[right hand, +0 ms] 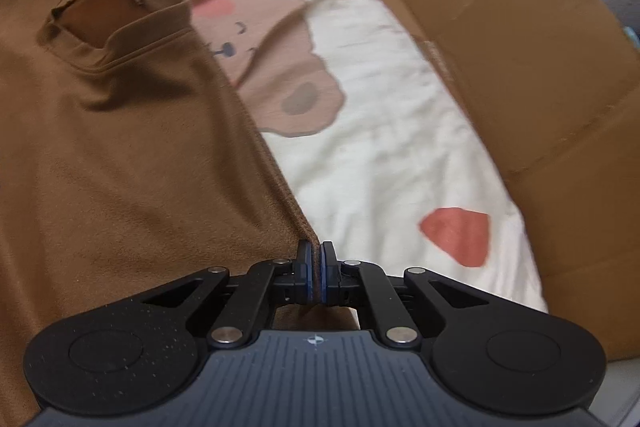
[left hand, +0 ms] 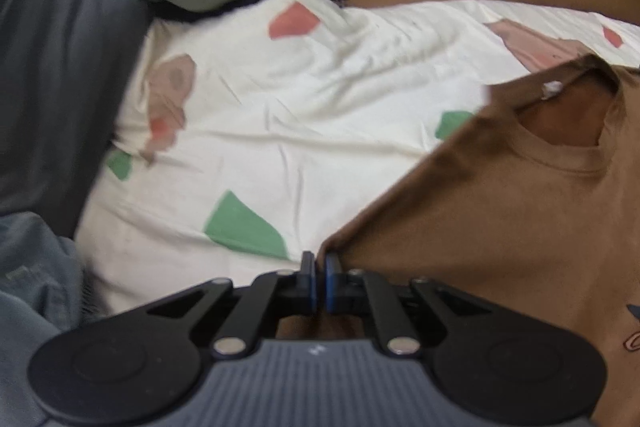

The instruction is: Fold clothes

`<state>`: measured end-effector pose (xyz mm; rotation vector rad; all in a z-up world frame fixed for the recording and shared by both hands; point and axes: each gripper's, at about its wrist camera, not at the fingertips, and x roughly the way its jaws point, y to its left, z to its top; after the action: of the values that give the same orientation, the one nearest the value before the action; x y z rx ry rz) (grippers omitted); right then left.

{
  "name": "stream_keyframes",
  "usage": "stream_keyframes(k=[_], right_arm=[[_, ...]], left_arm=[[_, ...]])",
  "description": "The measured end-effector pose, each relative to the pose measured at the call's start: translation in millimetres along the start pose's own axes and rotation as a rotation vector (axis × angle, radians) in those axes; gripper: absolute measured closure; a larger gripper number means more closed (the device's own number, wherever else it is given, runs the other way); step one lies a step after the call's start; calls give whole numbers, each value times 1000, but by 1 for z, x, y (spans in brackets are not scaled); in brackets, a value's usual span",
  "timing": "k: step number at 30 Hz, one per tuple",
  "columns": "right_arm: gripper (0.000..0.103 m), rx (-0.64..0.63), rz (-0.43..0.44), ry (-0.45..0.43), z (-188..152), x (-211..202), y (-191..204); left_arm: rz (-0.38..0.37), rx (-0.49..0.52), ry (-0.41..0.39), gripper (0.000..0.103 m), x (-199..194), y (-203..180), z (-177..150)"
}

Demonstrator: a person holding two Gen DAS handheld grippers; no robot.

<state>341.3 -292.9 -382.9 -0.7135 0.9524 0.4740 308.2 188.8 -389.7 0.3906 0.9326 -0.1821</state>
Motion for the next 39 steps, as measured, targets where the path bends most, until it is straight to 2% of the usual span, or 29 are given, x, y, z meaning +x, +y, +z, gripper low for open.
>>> stream_keyframes(k=[13, 28, 39], right_arm=[[102, 67, -111, -32, 21, -2, -19], [102, 95, -130, -26, 65, 30, -34], [102, 90, -182, -28, 89, 42, -46]], left_arm=[[75, -7, -55, 98, 9, 16, 37], [126, -28, -35, 98, 54, 39, 73], [138, -25, -39, 98, 72, 49, 96]])
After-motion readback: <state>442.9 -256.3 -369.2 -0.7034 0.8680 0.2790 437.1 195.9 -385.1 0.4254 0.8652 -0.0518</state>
